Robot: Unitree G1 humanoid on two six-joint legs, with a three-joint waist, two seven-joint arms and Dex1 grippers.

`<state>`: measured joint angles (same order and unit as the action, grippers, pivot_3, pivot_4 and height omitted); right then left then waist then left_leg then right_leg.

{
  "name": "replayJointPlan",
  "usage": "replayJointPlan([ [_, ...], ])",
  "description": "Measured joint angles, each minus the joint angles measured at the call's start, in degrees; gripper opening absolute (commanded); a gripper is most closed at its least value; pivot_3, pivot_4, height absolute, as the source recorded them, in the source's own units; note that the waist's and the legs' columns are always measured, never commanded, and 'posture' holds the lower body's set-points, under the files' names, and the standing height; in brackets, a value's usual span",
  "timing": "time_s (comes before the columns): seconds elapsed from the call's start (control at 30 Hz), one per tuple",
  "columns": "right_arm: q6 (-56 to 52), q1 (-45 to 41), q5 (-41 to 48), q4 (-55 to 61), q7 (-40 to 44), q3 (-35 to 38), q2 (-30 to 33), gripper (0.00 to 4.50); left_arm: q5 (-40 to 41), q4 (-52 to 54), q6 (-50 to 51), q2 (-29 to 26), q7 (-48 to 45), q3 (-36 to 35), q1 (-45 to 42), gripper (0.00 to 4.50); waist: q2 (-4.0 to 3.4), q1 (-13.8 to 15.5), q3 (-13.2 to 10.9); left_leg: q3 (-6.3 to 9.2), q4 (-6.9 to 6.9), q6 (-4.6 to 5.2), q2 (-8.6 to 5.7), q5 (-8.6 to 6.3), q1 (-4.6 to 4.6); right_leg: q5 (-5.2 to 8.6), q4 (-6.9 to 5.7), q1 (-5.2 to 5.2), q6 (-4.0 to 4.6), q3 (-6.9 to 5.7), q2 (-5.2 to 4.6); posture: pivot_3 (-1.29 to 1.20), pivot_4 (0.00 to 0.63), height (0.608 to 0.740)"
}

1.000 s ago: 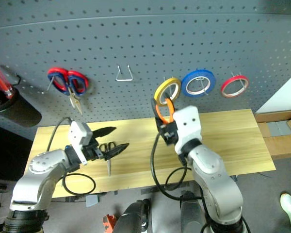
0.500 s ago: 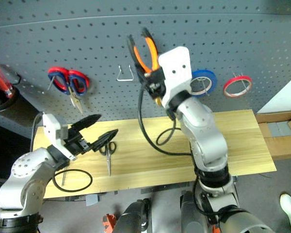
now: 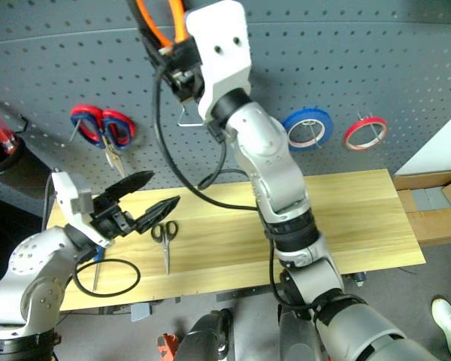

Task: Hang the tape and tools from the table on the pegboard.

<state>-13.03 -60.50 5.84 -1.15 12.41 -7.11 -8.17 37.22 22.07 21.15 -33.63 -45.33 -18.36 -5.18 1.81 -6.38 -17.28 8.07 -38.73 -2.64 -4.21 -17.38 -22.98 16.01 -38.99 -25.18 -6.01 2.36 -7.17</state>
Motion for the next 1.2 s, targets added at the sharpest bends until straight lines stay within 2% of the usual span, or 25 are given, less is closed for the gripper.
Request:
replayJointPlan([
  [0.3, 12.5, 0.0, -0.1, -13.4, 1.3, -2.1, -0.1, 2.66, 0.3, 0.0, -0.5, 0.2, 2.3, 0.0, -3.6, 4.5, 0.06, 0.0, 0.0, -0.13, -0.05, -0.04, -0.02, 0.02, 0.01, -0.08, -0.05, -0.02, 0.08, -0.04, 0.05, 0.01, 0.232, 0.74],
  [0.57, 21.8, -2.8, -0.2, -22.9, 1.2, -2.1, -0.5, 2.66, -2.5, -3.4, -4.3, 0.2, 3.6, 0.0, -4.6, 4.5, 0.07, -0.2, 0.1, -0.23, -0.05, -0.05, -0.01, 0.02, 0.02, -0.12, -0.07, -0.11, 0.13, -0.09, 0.08, 0.02, 0.232, 0.74],
  [1.2, 27.8, -3.4, -1.8, -29.4, -0.3, -3.1, -0.6, 2.66, -5.7, -6.7, -8.9, 1.1, 4.7, 0.2, -5.6, 4.5, 0.06, -0.2, 0.5, -0.26, -0.13, -0.09, -0.01, 0.05, 0.05, -0.23, -0.11, -0.1, 0.13, -0.09, 0.09, 0.01, 0.239, 0.74],
])
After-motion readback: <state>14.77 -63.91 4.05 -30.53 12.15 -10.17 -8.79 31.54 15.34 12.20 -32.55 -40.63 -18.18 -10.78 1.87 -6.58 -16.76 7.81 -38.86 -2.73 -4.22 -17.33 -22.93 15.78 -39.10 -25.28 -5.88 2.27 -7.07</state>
